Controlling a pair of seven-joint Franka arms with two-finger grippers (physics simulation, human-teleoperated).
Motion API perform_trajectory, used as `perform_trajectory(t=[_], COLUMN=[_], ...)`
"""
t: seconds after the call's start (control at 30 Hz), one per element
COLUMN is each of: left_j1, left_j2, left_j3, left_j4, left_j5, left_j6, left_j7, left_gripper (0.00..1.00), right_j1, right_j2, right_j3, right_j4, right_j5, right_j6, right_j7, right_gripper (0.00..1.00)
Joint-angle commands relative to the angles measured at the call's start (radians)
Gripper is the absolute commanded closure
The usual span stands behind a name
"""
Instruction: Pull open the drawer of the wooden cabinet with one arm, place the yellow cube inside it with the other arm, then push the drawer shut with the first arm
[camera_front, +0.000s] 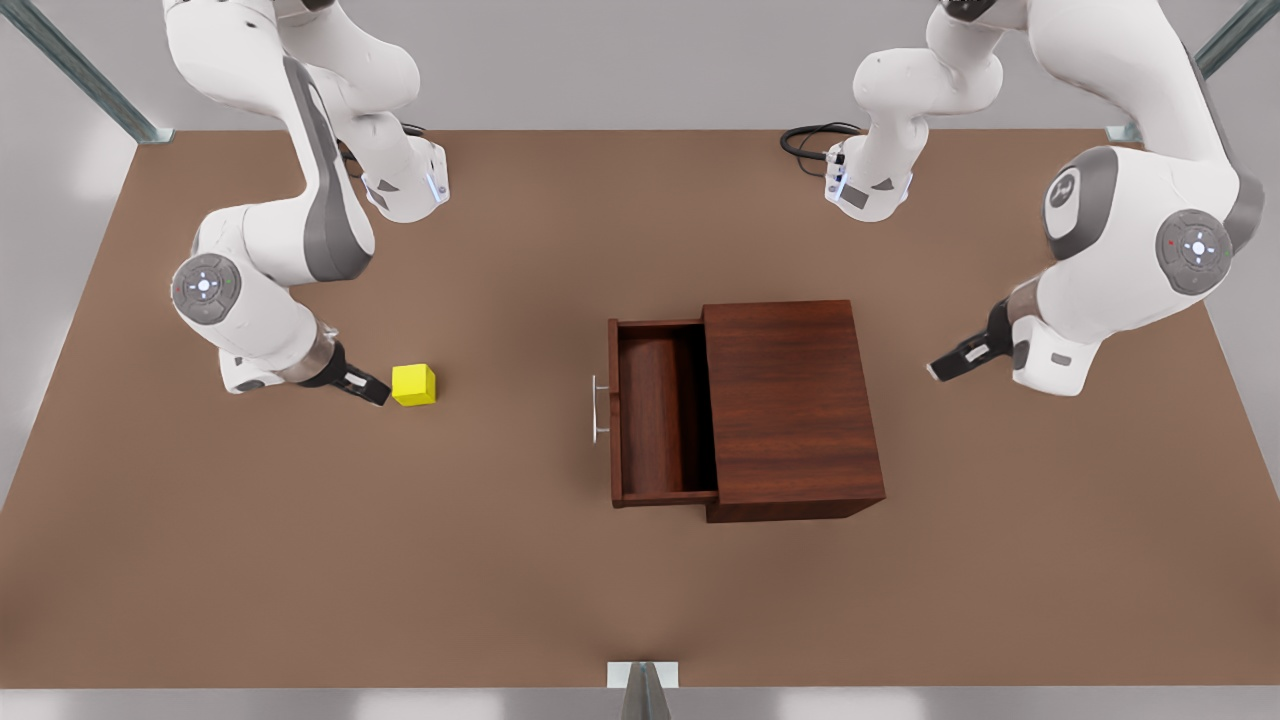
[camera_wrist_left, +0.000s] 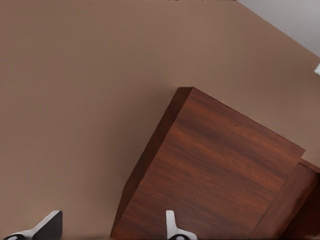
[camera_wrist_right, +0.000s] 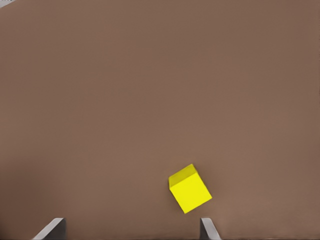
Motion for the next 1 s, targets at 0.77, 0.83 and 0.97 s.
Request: perform_trajectory(t=[0.77,0.83,0.97], left_j1=[-0.020,-0.020,-0.020], left_j2=[0.059,0.059,0.059], left_j3=[-0.004,-0.004,-0.004], left_j4=[-0.015,-0.015,-0.013], left_j5=[0.083,0.083,0.083], left_j6=[-0.016,-0.016,-0.016], left_j7=[0.612,0.612,0.612], left_gripper=[0.00,0.00,0.00], right_j1=[-0.021,-0.023,-0.018], right_j2=[-0.029,-0.023,0.000], right_j3=[-0.014,-0.014,-0.014], right_j4=[-0.596,-0.611,-0.624], right_j5=[0.009,0.009,0.007], right_j6=[0.714,0.740,0.755], right_j7=[1.123,1.123,1.121], right_gripper=[0.00,0.00,0.00])
